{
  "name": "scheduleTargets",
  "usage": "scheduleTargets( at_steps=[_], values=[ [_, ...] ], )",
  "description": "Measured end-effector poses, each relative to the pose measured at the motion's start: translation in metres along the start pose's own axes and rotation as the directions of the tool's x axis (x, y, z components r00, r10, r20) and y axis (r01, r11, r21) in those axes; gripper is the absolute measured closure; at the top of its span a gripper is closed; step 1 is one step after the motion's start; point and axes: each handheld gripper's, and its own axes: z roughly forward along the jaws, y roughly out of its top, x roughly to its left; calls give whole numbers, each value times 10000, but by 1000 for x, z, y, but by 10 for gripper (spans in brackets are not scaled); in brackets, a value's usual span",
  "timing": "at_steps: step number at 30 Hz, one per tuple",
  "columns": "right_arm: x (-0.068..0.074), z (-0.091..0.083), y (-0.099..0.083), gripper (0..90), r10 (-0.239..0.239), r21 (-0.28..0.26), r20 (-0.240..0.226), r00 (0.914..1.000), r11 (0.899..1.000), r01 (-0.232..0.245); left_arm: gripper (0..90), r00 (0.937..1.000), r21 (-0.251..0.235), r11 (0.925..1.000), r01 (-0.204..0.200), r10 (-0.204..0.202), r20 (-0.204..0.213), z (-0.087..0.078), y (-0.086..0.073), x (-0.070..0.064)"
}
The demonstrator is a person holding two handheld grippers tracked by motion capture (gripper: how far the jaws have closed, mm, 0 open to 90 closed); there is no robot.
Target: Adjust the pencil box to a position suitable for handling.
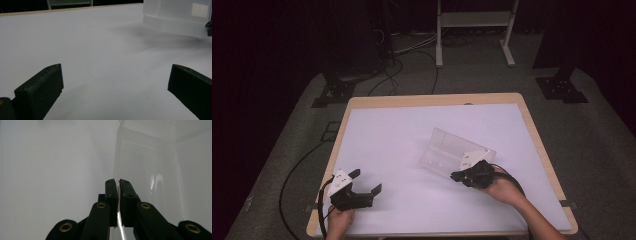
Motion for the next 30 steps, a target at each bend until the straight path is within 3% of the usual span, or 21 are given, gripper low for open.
scheduleTargets(
  at_steps=[18, 30],
  values=[
    [15, 19, -5, 852, -2, 154, -807, 9967, 9999, 15, 0, 10000, -9, 10000, -16, 16, -2, 0, 0, 0],
    [15, 26, -11, 854, 519, 190, -1143, 9921, 9986, -501, 0, 10000, -19, 10000, 4, -4, -14, 0, 0, 0]
  ],
)
